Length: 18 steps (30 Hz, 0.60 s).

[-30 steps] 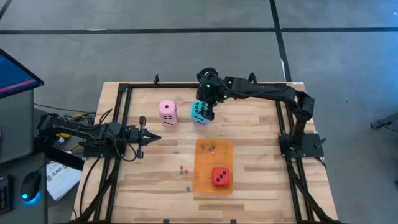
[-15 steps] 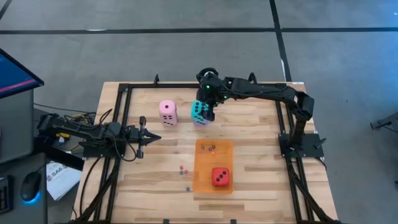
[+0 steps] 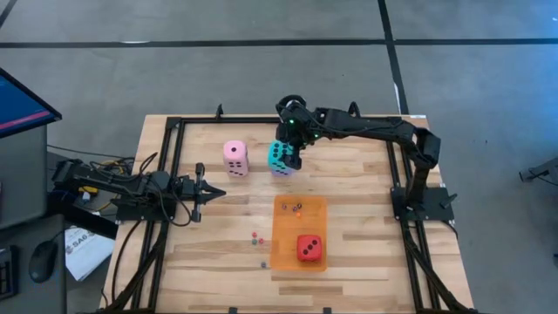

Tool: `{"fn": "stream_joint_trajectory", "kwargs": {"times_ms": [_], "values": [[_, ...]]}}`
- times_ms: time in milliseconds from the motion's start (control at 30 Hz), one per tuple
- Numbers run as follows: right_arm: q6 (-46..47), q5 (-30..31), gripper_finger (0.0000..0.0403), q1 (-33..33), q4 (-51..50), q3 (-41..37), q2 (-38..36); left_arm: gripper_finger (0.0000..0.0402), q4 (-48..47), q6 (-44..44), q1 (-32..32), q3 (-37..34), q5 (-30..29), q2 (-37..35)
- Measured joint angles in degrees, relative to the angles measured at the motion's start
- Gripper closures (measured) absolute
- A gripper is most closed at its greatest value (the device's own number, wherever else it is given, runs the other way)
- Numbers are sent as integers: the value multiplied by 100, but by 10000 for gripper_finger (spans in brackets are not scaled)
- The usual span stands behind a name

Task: Pick & Place Dice
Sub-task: Put the large blue dice into the orange bin

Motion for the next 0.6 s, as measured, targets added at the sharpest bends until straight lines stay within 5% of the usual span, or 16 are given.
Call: {"fn": "stream_joint_trajectory", "kwargs": {"times_ms": [600], "values": [[-88,-393,5,-2,272,24,420,402,1,0,1,0,0,0]]}}
